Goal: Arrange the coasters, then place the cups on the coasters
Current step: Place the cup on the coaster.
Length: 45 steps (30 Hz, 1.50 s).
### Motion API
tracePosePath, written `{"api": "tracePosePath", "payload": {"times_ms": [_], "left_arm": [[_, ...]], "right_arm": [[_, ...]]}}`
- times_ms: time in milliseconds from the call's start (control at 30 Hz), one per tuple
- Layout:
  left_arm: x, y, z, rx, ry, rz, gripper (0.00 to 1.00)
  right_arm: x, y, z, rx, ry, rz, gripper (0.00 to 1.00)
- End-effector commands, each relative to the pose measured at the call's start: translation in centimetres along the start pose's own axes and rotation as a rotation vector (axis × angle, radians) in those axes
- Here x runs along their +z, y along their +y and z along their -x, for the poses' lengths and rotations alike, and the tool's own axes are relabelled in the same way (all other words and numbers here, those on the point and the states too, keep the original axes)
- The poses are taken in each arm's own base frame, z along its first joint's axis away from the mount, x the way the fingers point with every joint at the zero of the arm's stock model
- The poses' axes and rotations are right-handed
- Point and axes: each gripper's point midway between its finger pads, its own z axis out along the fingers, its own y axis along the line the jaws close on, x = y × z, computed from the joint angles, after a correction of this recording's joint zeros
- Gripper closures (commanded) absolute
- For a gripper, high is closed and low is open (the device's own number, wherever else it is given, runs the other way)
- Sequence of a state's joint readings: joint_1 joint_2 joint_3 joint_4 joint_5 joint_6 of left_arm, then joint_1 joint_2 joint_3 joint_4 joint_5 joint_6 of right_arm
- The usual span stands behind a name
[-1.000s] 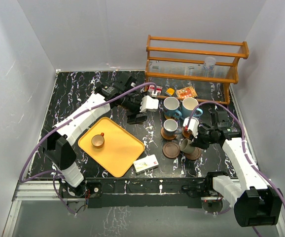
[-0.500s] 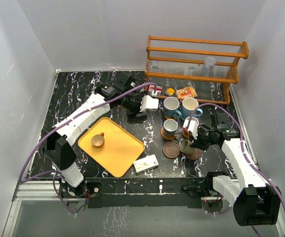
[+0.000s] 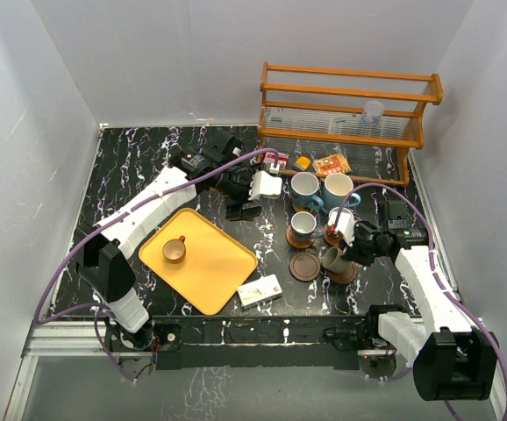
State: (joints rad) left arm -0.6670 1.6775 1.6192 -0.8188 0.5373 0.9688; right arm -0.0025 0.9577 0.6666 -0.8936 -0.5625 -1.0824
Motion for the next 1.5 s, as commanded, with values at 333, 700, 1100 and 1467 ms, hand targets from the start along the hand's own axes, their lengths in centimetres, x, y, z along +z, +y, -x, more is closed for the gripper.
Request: {"api": "tracePosePath", "payload": {"times_ms": [333, 700, 1100, 1467], "left_arm": [[-1.5, -0.6, 1.1, 0.03, -0.026, 0.009, 0.24], [-1.5, -0.6, 1.0, 0.033, -0.02, 0.01, 0.24], [-1.4, -0.7, 0.9, 0.034, -0.019, 0.007, 0.24], [-1.3, -0.8, 0.5, 0.03, -0.01, 0.01, 0.24]], "right_arm": [[-0.5, -1.4, -4.1, -0.006, 0.179, -0.05, 0.85], [-0.5, -0.1, -6.1, 0.0, 0.251, -0.013, 0.8], [-0.2, 1.2, -6.3, 0.008, 0.245, 0.042, 0.73], [-1.1, 1.1, -5.0, 0.039, 0.216, 0.026, 0.64]]}}
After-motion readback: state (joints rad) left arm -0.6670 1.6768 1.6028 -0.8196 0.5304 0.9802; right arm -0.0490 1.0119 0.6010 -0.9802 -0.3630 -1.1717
